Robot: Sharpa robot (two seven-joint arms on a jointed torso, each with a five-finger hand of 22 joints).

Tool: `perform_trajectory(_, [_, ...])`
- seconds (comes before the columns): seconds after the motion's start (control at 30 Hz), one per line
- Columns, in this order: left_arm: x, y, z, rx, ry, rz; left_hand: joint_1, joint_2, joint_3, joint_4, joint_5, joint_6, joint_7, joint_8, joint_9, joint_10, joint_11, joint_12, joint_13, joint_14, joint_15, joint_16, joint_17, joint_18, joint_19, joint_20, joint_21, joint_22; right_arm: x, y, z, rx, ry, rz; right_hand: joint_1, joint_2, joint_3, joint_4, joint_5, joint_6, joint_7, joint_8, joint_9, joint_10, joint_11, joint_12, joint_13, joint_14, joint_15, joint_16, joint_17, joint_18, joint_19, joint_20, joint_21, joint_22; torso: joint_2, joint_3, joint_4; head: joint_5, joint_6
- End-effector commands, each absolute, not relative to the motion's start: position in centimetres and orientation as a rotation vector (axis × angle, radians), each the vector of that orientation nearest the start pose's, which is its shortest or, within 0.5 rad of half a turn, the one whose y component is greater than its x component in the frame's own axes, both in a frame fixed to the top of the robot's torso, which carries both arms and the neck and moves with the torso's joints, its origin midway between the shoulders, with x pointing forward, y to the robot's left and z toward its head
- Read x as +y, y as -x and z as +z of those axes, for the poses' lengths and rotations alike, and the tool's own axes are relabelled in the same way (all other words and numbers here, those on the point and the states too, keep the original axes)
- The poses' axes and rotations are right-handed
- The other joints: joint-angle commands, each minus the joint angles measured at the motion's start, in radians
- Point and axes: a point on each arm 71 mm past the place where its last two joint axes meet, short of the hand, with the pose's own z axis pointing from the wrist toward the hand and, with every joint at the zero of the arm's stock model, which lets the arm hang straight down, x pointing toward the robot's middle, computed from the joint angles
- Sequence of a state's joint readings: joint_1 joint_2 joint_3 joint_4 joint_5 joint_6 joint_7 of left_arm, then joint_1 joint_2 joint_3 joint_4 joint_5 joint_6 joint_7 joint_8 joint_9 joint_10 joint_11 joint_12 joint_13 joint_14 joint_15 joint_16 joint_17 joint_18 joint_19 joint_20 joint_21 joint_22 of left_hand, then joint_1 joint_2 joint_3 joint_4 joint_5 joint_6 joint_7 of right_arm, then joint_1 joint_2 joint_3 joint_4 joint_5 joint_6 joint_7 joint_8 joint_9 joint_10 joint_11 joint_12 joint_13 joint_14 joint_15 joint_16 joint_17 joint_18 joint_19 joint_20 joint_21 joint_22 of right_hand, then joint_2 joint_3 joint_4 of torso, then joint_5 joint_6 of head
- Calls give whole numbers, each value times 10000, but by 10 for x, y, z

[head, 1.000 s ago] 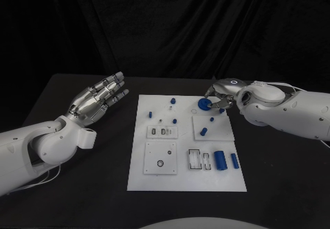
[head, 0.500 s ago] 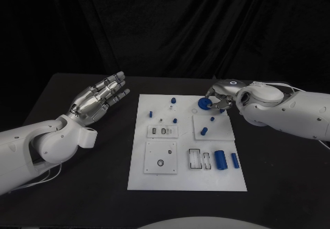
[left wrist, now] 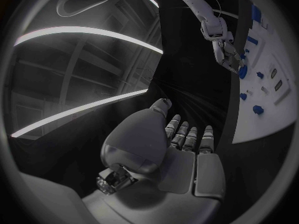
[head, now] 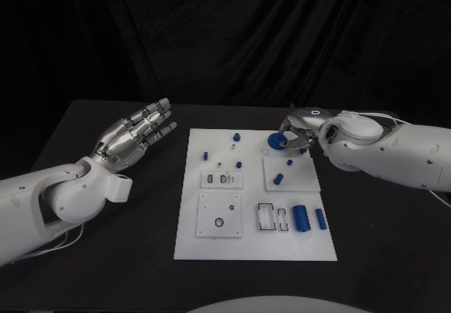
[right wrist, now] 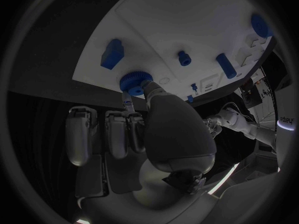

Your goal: Assemble the parts on the task board

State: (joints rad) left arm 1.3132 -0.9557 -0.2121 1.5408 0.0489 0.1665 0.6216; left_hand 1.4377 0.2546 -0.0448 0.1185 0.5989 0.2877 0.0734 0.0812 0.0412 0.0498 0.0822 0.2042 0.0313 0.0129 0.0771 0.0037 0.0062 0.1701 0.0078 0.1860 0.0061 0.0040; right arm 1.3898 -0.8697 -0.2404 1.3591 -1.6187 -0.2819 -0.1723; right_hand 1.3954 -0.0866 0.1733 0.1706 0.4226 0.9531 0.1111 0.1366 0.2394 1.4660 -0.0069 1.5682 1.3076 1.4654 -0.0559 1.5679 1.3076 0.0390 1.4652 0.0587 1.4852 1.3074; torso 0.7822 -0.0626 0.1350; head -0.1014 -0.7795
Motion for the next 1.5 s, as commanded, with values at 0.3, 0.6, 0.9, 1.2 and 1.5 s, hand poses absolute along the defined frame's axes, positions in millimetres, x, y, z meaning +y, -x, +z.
perform_trajectory(0.3, [244, -468, -166, 14148, 9446, -20156, -34, 105, 64, 14, 20, -70, 30, 36, 0, -4, 41, -21, -8, 11, 54, 61, 15, 96, 15, 82, 1, 13, -274, -514, -169, 16009, 2851, 2616, 94, 153, 17, -245, 613, 612, -521, 1078, 1600, 1048, -156, 26, 2632, 1054, -182, 29, 2632, -200, 575, -178, 271, 2275, -2, -3, -3, 80, 104])
perform_trajectory(0.6, [245, -469, -167, 14150, 9468, -20094, -35, 107, 69, 14, 20, -66, 30, 37, 0, -3, 41, -13, -7, 12, 55, 61, 16, 96, 20, 84, 4, 15, -258, -506, -143, 15319, 2909, 3138, -34, 125, -13, -190, 576, 569, -532, 1162, 1789, 1048, -171, 26, 2632, 1054, -201, 29, 2632, -233, 663, -202, 372, 2342, 2, -1, -4, 94, 27])
perform_trajectory(0.9, [243, -469, -167, 14198, 9457, -20114, -36, 110, 76, 13, 19, -66, 30, 37, 0, -2, 42, -4, -5, 14, 58, 63, 17, 97, 22, 87, 5, 17, -225, -499, -131, 14905, 3376, 3990, -60, 129, 0, -174, 612, 525, -519, 1154, 1827, 1048, -168, 26, 2632, 1054, -204, 29, 2632, -251, 710, -207, 428, 2377, 0, -8, 10, 109, 2])
perform_trajectory(1.2, [242, -470, -168, 14242, 9456, -20124, -46, 113, 90, 18, -4, -70, 30, 38, 1, -4, 43, -6, -5, 21, 76, 68, 20, 96, 23, 98, 6, 17, -197, -505, -133, 14977, 3916, 4375, -139, 116, 8, -125, 586, 497, -478, 1115, 1871, 1048, -140, 26, 2632, 1054, -194, 29, 2632, -266, 750, -208, 474, 2407, 9, 6, 51, 79, -37])
perform_trajectory(1.5, [241, -471, -168, 14287, 9460, -20143, -63, 115, 98, 32, -40, -76, 31, 37, 0, -4, 46, -5, -5, 24, 90, 70, 20, 95, 23, 109, 5, 17, -180, -512, -143, 15302, 4289, 4453, -138, 103, 28, -129, 505, 468, -452, 1075, 1889, 1048, -115, 26, 2632, 1054, -178, 29, 2632, -267, 754, -200, 477, 2410, 4, -16, 14, 112, -57])
